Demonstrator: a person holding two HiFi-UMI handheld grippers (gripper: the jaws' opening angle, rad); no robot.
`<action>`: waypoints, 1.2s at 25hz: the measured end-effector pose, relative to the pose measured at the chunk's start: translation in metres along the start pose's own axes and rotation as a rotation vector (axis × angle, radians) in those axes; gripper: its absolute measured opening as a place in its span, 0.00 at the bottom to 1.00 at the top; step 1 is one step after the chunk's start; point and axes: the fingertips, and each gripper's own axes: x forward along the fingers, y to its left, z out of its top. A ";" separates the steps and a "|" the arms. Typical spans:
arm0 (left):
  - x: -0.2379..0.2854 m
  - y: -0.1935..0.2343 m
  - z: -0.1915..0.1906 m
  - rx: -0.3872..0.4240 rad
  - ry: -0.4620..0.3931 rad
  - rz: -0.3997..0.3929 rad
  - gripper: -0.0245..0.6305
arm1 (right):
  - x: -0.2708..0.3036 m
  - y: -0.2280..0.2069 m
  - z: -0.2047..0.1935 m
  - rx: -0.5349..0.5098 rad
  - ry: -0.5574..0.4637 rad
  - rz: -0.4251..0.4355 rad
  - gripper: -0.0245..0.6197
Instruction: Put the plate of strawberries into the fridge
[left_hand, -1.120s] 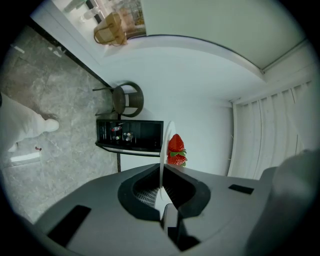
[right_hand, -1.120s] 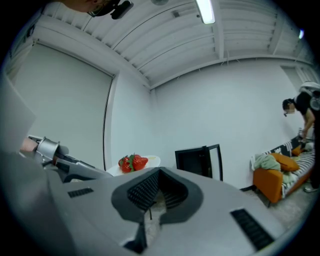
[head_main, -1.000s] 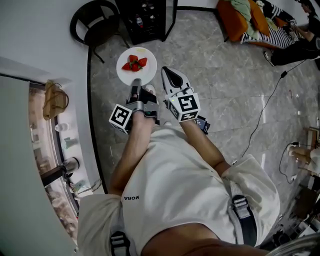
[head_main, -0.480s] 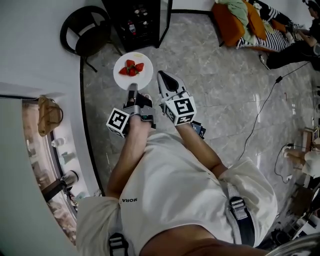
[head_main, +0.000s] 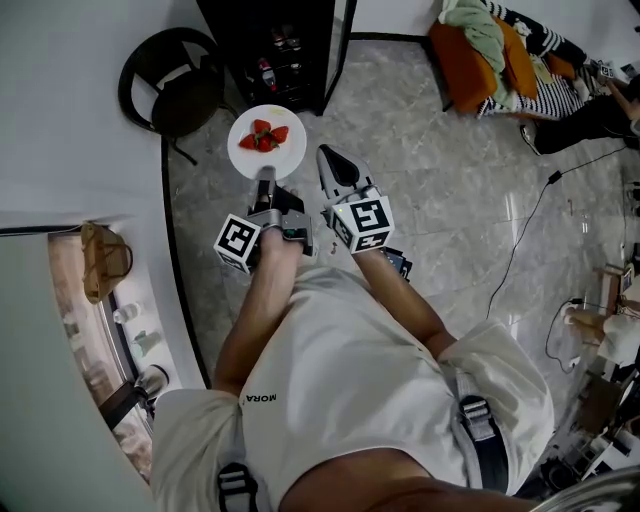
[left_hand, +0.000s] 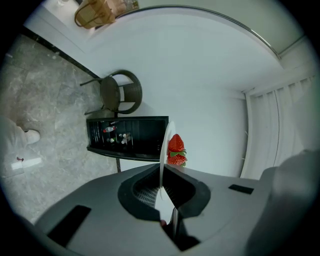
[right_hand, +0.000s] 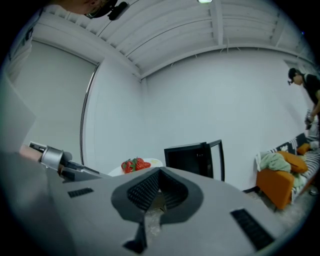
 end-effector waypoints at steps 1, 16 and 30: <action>0.012 -0.003 0.004 -0.005 0.005 0.000 0.05 | 0.010 -0.003 0.003 0.000 -0.001 -0.001 0.05; 0.124 -0.012 0.040 -0.022 0.079 0.032 0.05 | 0.122 -0.040 0.035 -0.043 -0.017 -0.062 0.05; 0.230 -0.007 0.027 -0.023 0.013 0.055 0.05 | 0.192 -0.120 0.028 -0.052 0.029 0.001 0.05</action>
